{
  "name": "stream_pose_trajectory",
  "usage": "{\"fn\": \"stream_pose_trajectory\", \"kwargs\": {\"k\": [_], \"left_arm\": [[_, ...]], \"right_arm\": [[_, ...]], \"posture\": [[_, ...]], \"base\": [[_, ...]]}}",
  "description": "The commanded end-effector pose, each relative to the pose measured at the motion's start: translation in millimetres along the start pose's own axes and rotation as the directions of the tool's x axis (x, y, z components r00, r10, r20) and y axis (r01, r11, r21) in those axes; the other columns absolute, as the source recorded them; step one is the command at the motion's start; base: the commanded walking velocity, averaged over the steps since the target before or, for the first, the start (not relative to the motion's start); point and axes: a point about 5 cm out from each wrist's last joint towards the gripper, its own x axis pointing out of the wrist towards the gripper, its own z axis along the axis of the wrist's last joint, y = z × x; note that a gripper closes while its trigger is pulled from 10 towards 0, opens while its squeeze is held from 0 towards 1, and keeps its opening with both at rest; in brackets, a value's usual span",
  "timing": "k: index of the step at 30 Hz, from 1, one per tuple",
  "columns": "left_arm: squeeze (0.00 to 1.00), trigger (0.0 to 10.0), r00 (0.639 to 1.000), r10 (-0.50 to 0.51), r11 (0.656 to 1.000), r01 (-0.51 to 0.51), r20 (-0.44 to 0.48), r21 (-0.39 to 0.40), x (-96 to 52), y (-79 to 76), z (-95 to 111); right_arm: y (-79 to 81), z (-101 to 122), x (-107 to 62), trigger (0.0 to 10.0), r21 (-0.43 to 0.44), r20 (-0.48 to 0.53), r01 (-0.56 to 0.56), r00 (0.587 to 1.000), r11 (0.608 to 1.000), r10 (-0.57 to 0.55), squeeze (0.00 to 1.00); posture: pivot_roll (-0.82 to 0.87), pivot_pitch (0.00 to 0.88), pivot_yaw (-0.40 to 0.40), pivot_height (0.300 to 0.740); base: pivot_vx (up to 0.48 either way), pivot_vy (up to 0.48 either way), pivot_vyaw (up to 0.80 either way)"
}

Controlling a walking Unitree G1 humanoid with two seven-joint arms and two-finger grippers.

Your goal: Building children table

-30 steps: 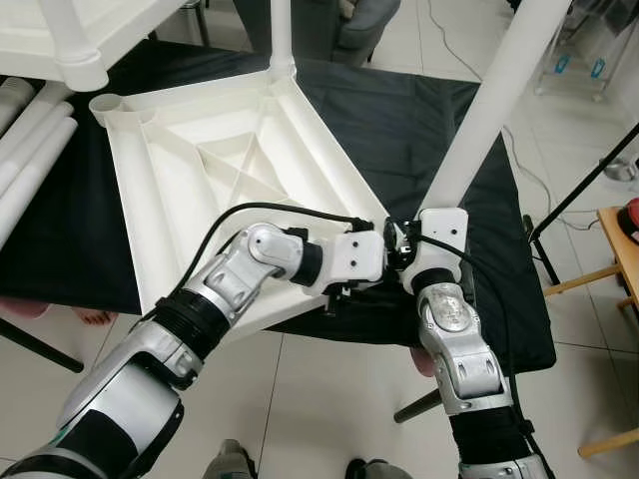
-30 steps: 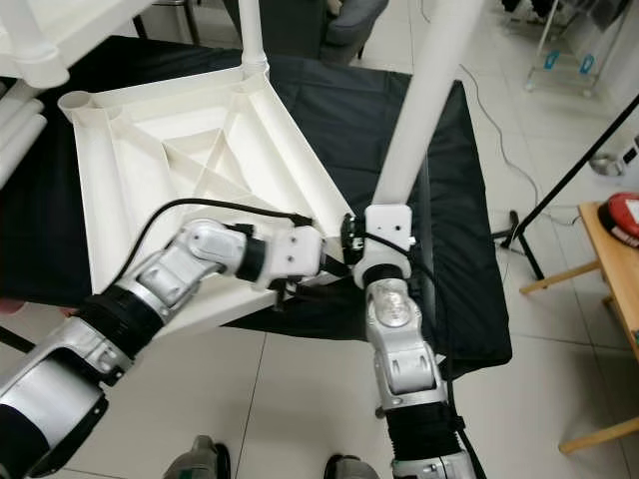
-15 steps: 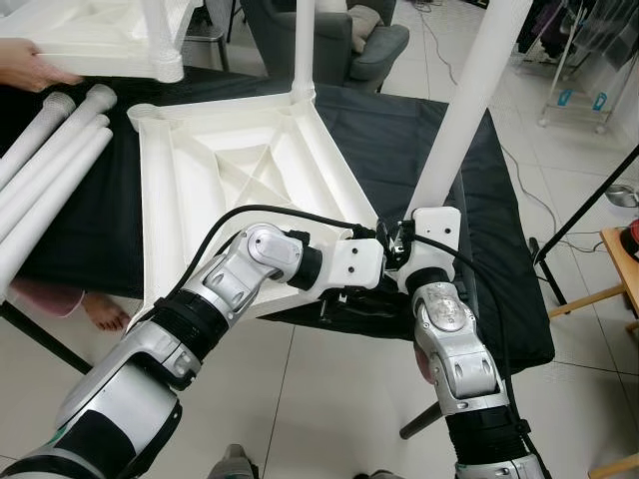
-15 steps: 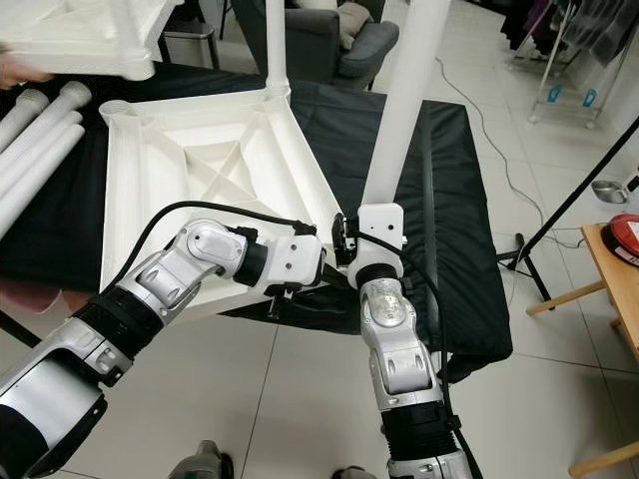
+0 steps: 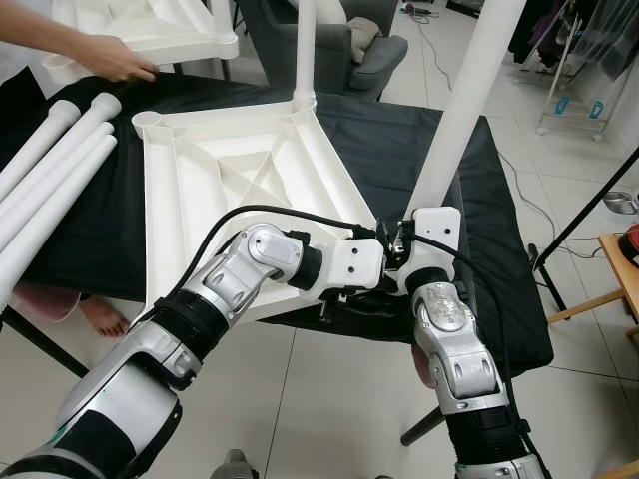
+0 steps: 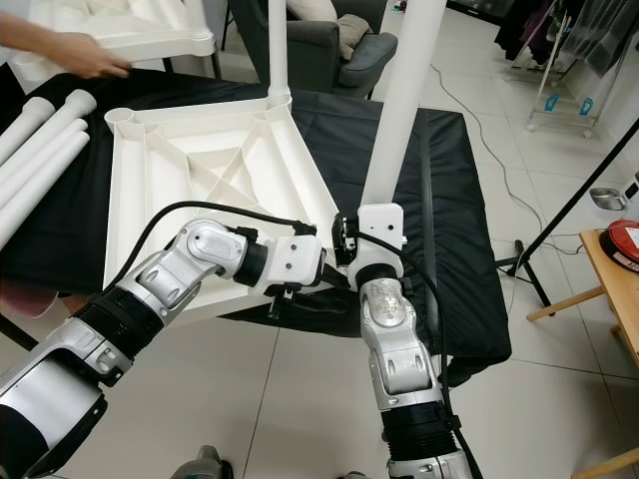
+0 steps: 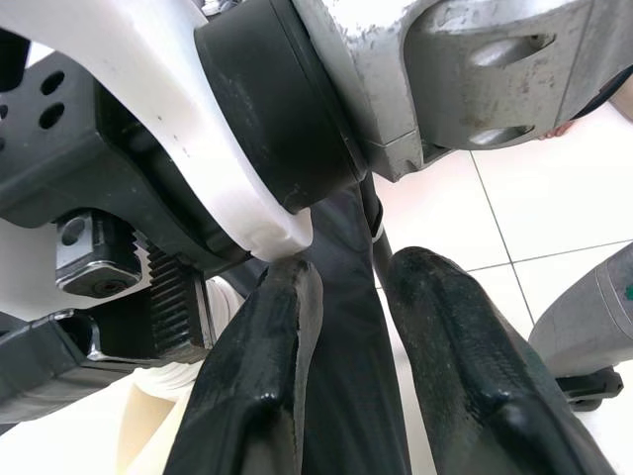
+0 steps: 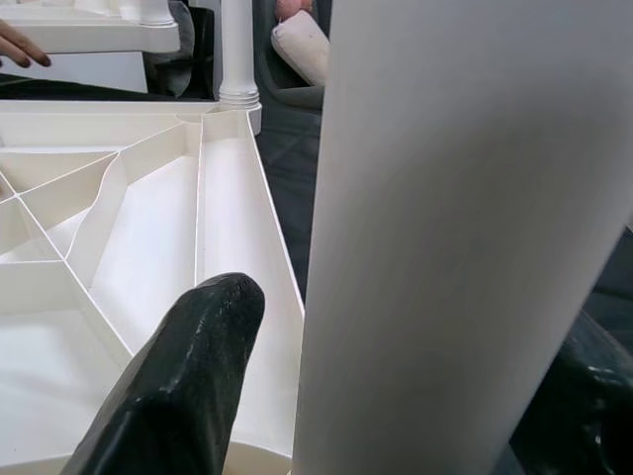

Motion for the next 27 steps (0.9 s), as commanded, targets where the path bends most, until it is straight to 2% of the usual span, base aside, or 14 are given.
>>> {"fn": "stream_pose_trajectory", "kwargs": {"k": [1, 20, 21, 22, 23, 24, 25, 26, 27], "left_arm": [[1.0, 10.0, 1.0, -0.029, 1.0, 0.029, -0.005, 0.006, 3.5, -3.9, -1.4], [1.0, 10.0, 1.0, -0.029, 1.0, 0.029, -0.005, 0.006, 3.5, -3.9, -1.4], [0.0, 10.0, 1.0, -0.021, 1.0, 0.021, 0.006, 0.001, 2.4, -3.3, -0.5], [0.0, 10.0, 0.987, 0.157, 0.986, -0.156, 0.019, -0.055, -17.0, 6.3, -4.4], [0.0, 10.0, 0.987, 0.157, 0.986, -0.156, 0.019, -0.055, -17.0, 6.3, -4.4], [0.0, 10.0, 0.957, 0.29, 0.953, -0.288, 0.017, -0.097, -33.1, 12.7, -8.1], [0.0, 10.0, 0.927, 0.376, 0.92, -0.372, 0.01, -0.124, -44.4, 16.1, -10.9], [0.0, 10.0, 0.909, 0.417, 0.901, -0.412, 0.004, -0.137, -50.2, 17.7, -12.6], [0.0, 10.0, 0.907, 0.42, 0.899, -0.416, 0.003, -0.138, -50.6, 17.9, -12.9]], "right_arm": [[3.0, -2.5, -0.2, 10.0, 0.006, -0.015, -0.012, 1.0, 1.0, 0.012, 0.0], [3.0, -2.5, -0.2, 10.0, 0.006, -0.015, -0.012, 1.0, 1.0, 0.012, 0.0], [2.0, 1.1, 0.1, 10.0, 0.006, 0.006, -0.011, 1.0, 1.0, 0.011, 0.0], [-8.6, -6.5, -1.7, 10.0, -0.014, -0.011, 0.017, 1.0, 1.0, -0.018, 0.0], [-8.6, -6.5, -1.7, 10.0, -0.014, -0.011, 0.017, 1.0, 1.0, -0.018, 0.0], [-17.0, -12.1, -3.2, 10.0, -0.031, -0.024, 0.043, 0.999, 0.999, -0.044, 0.0], [-22.5, -15.8, -4.3, 10.0, -0.043, -0.033, 0.059, 0.998, 0.997, -0.06, 0.0], [-25.2, -17.8, -4.9, 10.0, -0.048, -0.038, 0.067, 0.997, 0.997, -0.069, 0.0], [-25.3, -17.6, -4.8, 10.0, -0.048, -0.037, 0.068, 0.997, 0.997, -0.07, 0.0]], "posture": [[0.16, 0.182, -0.059, 0.74], [0.16, 0.182, -0.059, 0.74], [0.16, 0.0, 0.0, 0.74], [0.15, 0.0, 0.0, 0.74], [0.15, 0.0, 0.0, 0.74], [0.15, 0.0, 0.0, 0.74], [0.15, 0.0, 0.0, 0.74], [0.15, 0.0, 0.0, 0.74], [0.15, 0.0, 0.0, 0.74]], "base": [[0.0, 0.0, 0.0], [0.0, 0.0, 0.0], [0.0, 0.0, 0.0], [0.0, 0.0, 0.0], [0.0, 0.0, 0.0], [0.0, 0.0, 0.0], [0.0, 0.0, 0.0], [0.0, 0.0, 0.0], [0.0, 0.0, 0.0]]}}
